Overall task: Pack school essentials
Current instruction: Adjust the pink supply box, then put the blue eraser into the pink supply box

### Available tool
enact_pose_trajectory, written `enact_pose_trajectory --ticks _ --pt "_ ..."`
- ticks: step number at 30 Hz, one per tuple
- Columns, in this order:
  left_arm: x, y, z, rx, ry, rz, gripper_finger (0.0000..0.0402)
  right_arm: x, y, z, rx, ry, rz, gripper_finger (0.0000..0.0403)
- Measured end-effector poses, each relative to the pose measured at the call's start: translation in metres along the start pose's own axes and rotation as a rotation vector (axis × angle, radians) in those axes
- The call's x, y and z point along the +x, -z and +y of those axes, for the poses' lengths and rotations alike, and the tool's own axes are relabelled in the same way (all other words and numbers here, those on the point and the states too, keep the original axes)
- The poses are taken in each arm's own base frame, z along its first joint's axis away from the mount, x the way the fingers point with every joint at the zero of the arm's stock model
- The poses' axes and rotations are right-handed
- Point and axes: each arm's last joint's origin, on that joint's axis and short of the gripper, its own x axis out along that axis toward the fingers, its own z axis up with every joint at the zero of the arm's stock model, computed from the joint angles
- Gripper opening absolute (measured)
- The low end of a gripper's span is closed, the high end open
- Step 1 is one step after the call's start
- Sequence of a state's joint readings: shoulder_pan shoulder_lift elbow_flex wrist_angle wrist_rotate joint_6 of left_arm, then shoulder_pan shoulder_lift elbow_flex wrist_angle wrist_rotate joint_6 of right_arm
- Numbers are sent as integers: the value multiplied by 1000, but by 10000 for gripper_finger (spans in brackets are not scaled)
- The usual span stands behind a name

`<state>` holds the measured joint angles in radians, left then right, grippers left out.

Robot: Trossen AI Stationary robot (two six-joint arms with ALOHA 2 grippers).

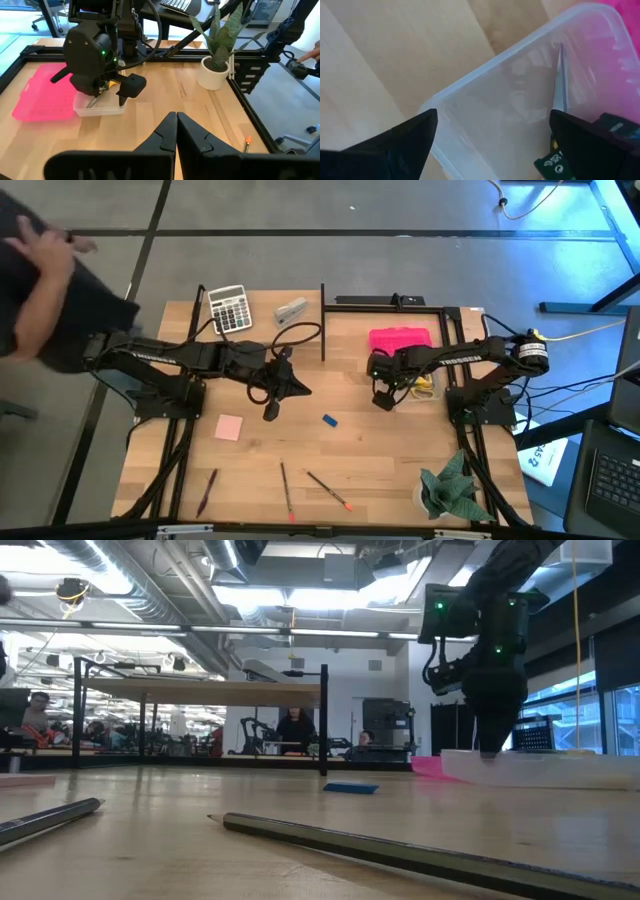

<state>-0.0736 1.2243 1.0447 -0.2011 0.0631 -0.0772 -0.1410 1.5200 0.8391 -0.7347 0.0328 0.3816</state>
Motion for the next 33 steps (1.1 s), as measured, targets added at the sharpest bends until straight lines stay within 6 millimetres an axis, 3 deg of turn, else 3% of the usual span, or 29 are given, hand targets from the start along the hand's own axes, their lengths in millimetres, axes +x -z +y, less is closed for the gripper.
enact_pose_trajectory --ticks 24,33 --pt "0 2 0 -2 0 17 0 -5 10 61 83 -165 -148 385" --pt "0 4 -6 6 21 41 0 -7 13 70 101 -196 -166 385"
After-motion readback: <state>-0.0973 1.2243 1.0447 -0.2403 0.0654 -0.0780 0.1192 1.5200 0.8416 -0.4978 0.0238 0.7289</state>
